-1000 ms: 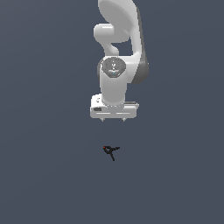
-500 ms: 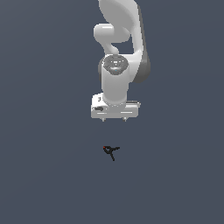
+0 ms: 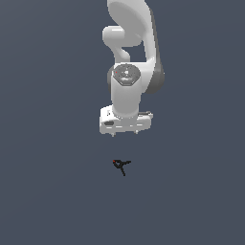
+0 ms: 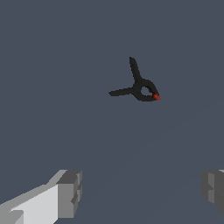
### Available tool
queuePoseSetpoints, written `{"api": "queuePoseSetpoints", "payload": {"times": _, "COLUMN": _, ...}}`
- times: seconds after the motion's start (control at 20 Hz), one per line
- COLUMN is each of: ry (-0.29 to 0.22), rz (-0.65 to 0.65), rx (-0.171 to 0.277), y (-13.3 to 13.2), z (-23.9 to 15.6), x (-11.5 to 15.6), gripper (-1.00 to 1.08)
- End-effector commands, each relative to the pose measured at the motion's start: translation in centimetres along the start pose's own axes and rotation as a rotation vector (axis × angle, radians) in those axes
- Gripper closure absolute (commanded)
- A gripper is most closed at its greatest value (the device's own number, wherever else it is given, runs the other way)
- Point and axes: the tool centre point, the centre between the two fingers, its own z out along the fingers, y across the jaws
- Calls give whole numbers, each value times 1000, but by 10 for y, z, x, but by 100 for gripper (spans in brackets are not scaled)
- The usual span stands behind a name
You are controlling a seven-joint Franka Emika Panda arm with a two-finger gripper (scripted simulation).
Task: Pick up the object and move it to a goal position.
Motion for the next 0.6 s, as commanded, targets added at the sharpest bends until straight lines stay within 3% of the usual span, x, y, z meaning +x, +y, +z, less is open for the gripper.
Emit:
{"api": "queuePoseSetpoints", "payload": {"times": 0.0, "ry": 1, "rz": -42, "rx": -2, "y": 1, "z": 3, "x": 4, "gripper": -92}}
{"api": "queuePoseSetpoints", "payload": {"times": 0.55, "ry": 6, "rz": -322, "rx": -14, "y": 7, "z": 25, "x": 31, "gripper": -92}}
